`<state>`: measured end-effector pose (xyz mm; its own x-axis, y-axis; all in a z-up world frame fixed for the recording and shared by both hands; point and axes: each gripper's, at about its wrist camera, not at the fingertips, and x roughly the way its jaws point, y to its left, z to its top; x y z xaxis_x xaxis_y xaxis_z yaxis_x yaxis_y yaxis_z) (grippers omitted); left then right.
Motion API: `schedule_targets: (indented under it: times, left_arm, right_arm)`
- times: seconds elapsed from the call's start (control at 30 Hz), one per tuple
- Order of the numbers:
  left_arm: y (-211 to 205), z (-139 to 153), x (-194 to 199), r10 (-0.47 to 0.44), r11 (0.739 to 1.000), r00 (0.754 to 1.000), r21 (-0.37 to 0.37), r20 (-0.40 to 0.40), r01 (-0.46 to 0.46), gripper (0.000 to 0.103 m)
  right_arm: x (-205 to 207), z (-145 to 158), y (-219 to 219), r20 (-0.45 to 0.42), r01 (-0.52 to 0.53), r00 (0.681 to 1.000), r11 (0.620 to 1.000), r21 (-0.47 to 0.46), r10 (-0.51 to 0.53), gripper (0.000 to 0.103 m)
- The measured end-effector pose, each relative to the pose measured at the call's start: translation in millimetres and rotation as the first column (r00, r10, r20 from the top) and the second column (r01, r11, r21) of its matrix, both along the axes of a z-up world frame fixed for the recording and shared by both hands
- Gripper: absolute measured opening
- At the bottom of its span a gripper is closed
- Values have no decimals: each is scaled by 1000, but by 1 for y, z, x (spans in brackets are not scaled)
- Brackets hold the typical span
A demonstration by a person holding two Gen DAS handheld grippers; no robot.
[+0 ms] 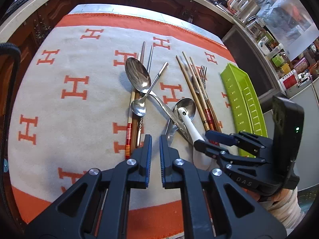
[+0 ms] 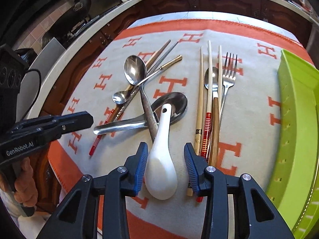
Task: Organize utensils
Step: 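Move both tools back over the remaining utensils, then close the right tool on the white ceramic spoon while the left tool approaches the metal spoons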
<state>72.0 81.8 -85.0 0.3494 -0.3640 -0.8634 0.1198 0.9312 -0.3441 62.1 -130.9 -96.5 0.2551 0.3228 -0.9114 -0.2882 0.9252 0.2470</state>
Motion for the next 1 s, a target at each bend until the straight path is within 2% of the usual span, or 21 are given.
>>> schedule_targets:
  times: [0.13,0.2,0.23,0.5,0.57,0.63,0.73,0.8,1.0]
  left_arm:
    - [1,-5,8,-11,999,1000,-42,-19,10,5]
    - [0,-8,12,-15,998,999,-60,-31,13,5]
    - [0,-9,14,-18,998,999,-67,-35,15,5]
    - [-8,-11,34,-32,991,998,-135,-60,23,5]
    - [-11,-9,39,-38,989,998,-147,-54,29,5]
    - [-14,-8,43,-41,987,998,-154,-53,32,5]
    - [-13,-8,46,-40,987,997,-158,-59,30,5]
    - [-9,-8,48,-34,986,997,-162,-62,24,5]
    - [8,-13,49,3,983,997,-180,-81,-17,5]
  right_arm:
    - [-1,-6,0,-6,-34,999,999,26,34,39]
    - [-3,-7,0,-17,-51,998,997,49,52,30]
    - [-6,-6,1,-12,-59,998,997,48,59,29]
    - [-29,4,19,102,-117,987,989,-90,126,28]
    - [-36,6,25,117,-142,981,983,-118,155,28]
    - [-41,6,28,97,-166,979,978,-128,179,28]
    - [-38,2,26,45,-182,982,981,-69,185,33]
    - [-36,1,19,19,-170,985,985,-12,170,41]
    - [-28,-6,2,-56,-151,985,978,147,160,41]
